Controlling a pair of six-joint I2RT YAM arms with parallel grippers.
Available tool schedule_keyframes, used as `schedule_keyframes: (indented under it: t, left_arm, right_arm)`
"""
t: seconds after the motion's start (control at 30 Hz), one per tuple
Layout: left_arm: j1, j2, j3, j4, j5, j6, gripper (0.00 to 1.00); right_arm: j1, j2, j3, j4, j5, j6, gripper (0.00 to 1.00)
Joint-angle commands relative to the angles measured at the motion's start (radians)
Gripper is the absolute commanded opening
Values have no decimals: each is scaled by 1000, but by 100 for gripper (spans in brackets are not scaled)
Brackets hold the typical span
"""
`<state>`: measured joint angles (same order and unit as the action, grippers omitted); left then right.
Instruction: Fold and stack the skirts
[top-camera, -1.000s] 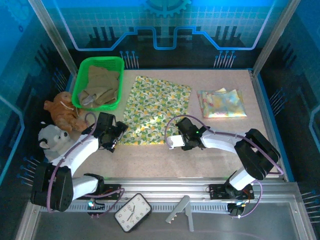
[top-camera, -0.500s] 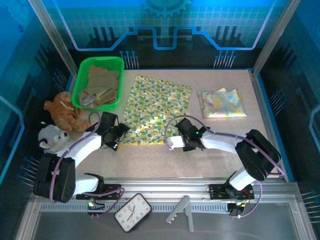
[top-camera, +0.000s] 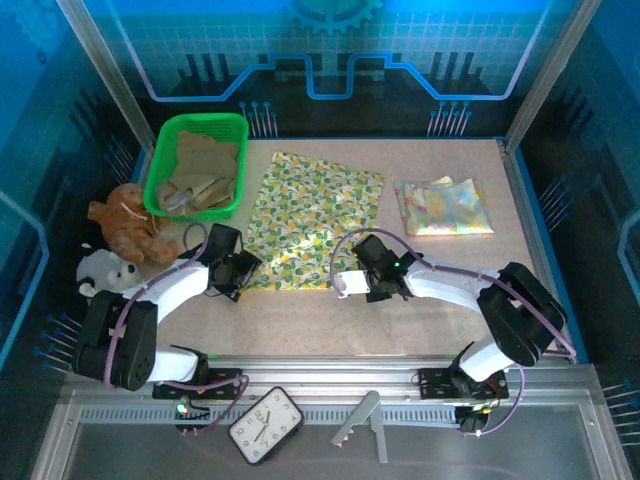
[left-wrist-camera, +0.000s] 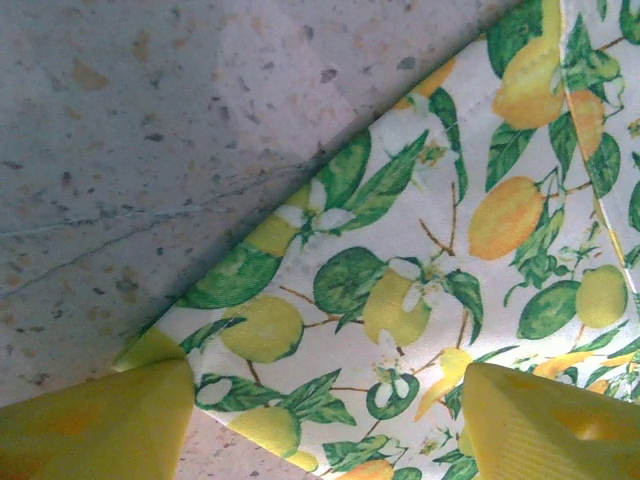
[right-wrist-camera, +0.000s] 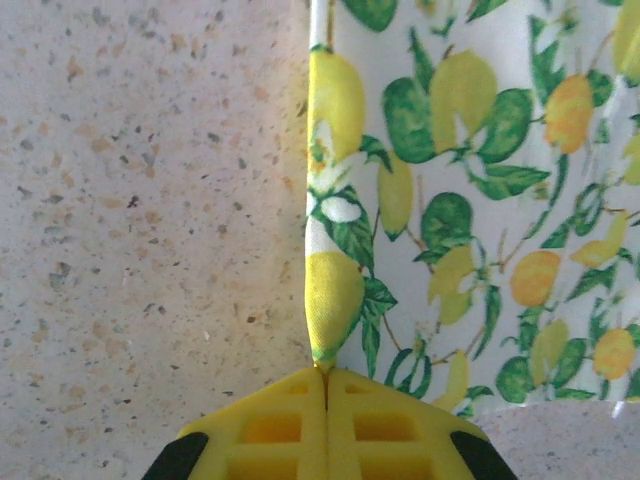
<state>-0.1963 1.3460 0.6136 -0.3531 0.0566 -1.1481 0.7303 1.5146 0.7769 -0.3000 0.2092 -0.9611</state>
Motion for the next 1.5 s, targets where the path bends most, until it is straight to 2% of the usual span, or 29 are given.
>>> schedule_keyframes:
  t: [0.0,0.17,0.3,0.43,0.53,0.73,0.83,0.93,1.03,1.17,1.3,1.47]
  left_arm:
    - [-6,-44,12,-111,-48,-17,73]
    - [-8,-72,-31,-99,-42,-33,63]
    - [-25,-48,-34,-91,-37,-53,64]
    - [-32,-22,-18,-148,-85,-58,65]
    - [-32,1,-24,-96,-108,-41,63]
    - [-32,111,20,83,-104,4,43]
    - [-32,120,60,90,-136,47,37]
    - [-32,113,98,69,-169,96,26]
    - [-32,87,108,35,-192,112,13]
    - [-34,-6,60,-41,-242,75,0]
    - [-34,-148,-14,-104,-297,31,0]
    - [-34,-234,-42,-101,-271,27,0]
  right_arm:
    - [-9,-26,33,-32,-29,11,0]
    - [-10,-10,38,-37,-30,7,0]
    - [-11,-1,41,-36,-35,2,0]
    - [-12,1,41,-34,-37,6,0]
    - [-12,-1,39,-34,-42,9,0]
    - [-12,-15,37,-45,-53,18,0]
    - [-15,-34,36,-60,-73,31,0]
    - [-16,-45,34,-71,-85,40,0]
    - [-17,-53,35,-80,-84,48,0]
    - [-17,-72,37,-102,-90,63,0]
    - [-17,-93,36,-123,-94,75,0]
    - [-17,-89,42,-125,-96,78,0]
